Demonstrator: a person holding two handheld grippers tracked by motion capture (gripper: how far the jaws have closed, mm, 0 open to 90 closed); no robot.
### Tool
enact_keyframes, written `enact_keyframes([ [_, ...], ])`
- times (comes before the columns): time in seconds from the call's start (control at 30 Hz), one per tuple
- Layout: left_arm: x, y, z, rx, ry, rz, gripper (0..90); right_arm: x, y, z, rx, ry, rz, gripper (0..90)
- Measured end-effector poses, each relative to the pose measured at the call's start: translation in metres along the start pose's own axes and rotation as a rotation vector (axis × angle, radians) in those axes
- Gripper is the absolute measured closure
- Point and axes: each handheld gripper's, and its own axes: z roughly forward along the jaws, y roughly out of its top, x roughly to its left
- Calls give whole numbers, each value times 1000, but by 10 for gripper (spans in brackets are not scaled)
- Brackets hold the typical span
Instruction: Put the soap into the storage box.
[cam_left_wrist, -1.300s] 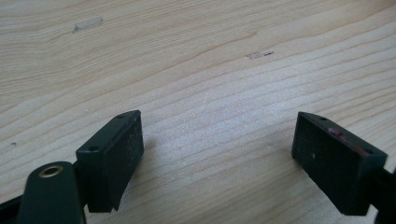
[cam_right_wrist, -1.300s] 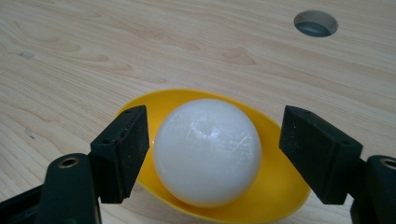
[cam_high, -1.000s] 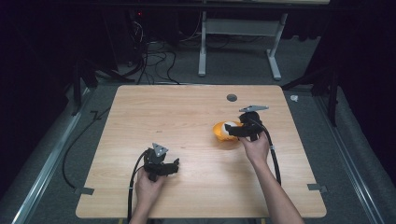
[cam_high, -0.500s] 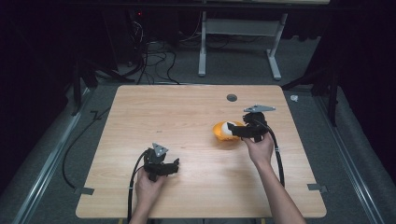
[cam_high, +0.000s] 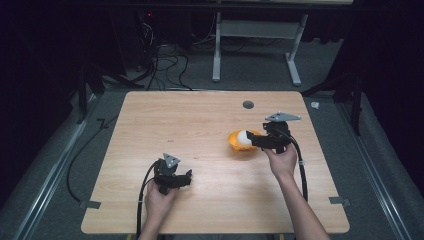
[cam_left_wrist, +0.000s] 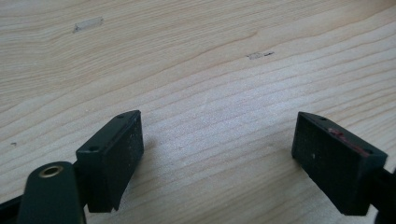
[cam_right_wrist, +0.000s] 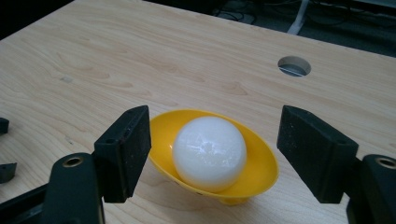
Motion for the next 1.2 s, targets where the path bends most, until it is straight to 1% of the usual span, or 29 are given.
enact_keyframes([
  [0.17,0,0,0,0,0,0,170,0,1,-8,-21,2,0,273],
  [0.33,0,0,0,0,0,0,171,0,0,-14,-29,0,3,275],
  [0.57,0,0,0,0,0,-1,171,-4,-6,-20,-35,-4,6,278],
  [0.63,0,0,0,-1,0,-1,171,-5,-7,-22,-37,-4,14,278],
  [0.73,0,0,0,-1,0,-1,170,-7,-10,-26,-41,-7,10,279],
  [0.77,0,0,0,-1,0,-1,170,-7,-11,-27,-42,-7,17,279],
  [0.8,0,0,0,-1,0,-1,171,-8,-11,-28,-42,-7,11,279],
  [1.0,0,0,0,-1,0,-2,171,-10,-17,-35,-53,-12,23,280],
  [1.1,0,0,0,-1,0,-1,171,-10,-19,-38,-60,-13,20,280],
  [1.17,0,0,0,-1,0,-2,170,-10,-20,-40,-55,-15,23,281],
  [1.2,0,0,0,-1,0,-1,170,-10,-21,-40,-55,-15,16,281],
])
